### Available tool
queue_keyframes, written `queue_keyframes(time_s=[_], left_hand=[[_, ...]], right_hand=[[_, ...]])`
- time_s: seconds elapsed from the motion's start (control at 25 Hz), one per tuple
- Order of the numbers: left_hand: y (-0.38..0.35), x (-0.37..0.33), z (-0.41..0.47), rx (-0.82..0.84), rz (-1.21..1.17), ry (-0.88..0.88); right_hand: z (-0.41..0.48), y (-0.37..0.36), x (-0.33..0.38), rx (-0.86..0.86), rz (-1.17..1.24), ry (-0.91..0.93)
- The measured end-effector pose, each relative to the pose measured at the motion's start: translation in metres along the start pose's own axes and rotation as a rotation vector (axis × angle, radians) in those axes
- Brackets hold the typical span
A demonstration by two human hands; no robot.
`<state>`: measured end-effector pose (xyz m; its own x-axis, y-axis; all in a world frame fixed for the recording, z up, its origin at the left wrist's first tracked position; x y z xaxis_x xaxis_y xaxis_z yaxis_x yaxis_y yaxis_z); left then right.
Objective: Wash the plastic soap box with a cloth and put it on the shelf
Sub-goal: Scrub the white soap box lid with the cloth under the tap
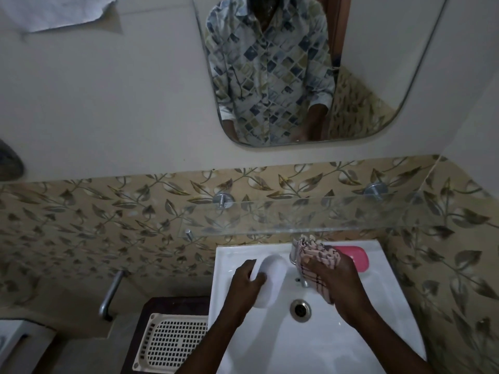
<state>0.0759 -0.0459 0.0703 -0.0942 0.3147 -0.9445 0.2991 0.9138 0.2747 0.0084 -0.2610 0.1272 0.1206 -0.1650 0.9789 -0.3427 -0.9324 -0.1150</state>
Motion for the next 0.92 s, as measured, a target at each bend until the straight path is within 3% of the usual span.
queue_keyframes(time_s=[0.12, 0.2, 0.28, 0.36, 0.56, 0.68, 0.8, 0.92], left_hand=[[-0.011, -0.030, -0.005, -0.182, 0.302, -0.188], [-0.015, -0.040, -0.009, -0.235, 0.207, -0.159], [-0.007, -0.043, -0.011, -0.302, 0.108, -0.175], [0.007, -0.049, -0.016, -0.399, 0.119, -0.260], [0.006, -0.047, -0.018, -0.357, 0.034, -0.231], [0.008, -0.055, -0.025, -0.407, 0.031, -0.318], [0.003, -0.062, -0.017, -0.390, 0.091, -0.289], [0.005, -0.052, -0.021, -0.415, 0.087, -0.220]], right_hand=[[-0.003, -0.030, 0.013, 0.041, -0.505, 0.229], [-0.017, -0.075, -0.005, 0.285, -0.844, 0.411], [-0.023, -0.084, -0.024, 0.377, -1.012, 0.489], [-0.024, -0.075, -0.025, 0.286, -0.830, 0.484], [-0.040, -0.089, -0.012, 0.153, -0.808, 0.657], [-0.026, -0.074, -0.017, 0.112, -0.519, 0.346], [-0.026, -0.071, -0.010, 0.031, -0.462, 0.335], [-0.006, -0.034, -0.016, -0.108, -0.260, 0.164]])
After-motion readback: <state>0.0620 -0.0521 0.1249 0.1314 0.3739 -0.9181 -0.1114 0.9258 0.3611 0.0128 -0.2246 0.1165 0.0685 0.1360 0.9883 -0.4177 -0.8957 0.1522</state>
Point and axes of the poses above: each hand's wrist, its own z-axis towards the middle knuckle, its own y-axis out of the back of the hand, x = y × z, the point moved 7 cm from there along z, towards the middle knuckle
